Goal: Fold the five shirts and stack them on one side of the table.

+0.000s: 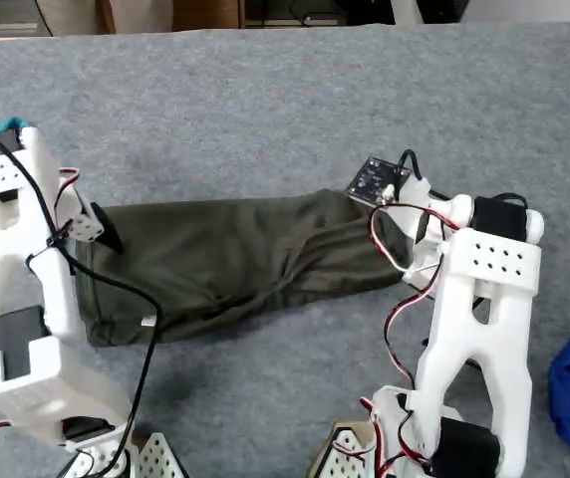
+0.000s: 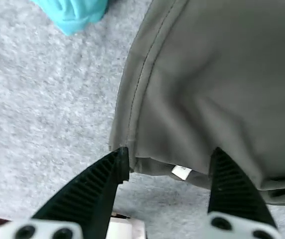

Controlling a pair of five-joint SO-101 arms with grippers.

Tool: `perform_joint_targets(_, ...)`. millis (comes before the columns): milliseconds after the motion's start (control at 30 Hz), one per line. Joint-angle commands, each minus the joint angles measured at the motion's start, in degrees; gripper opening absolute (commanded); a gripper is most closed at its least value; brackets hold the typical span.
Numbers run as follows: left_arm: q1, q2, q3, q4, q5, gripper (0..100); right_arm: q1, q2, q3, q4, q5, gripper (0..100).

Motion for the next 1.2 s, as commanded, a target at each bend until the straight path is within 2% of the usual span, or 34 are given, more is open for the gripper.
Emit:
perform_joint_targets(0,-2.7,-0.2,-2.4,0.3,-5.3,27,0.8,-0.7,-3.0,0.3,1.1,0.6)
perform_joint_targets(133,-4.0,1.7,1.1,-2.5,-9.1,27,0.7,-0.7,-3.0,0.2,1.1,0.6)
perform_joint_targets(467,-0.3,7.3,10.1,-12.9,-4.8,27,0.7,-0.7,-3.1,-0.2,1.2,0.6)
perform_joint_targets(900,-0.3,15.3,12.4,-15.2,-4.9,27,0.9,-0.8,-3.4,-0.2,2.8,0.6)
perform_joint_targets(1167,-0.1,16.0,12.3,-15.4,-5.2,13,0.9,-0.8,-3.4,-0.2,2.8,0.6)
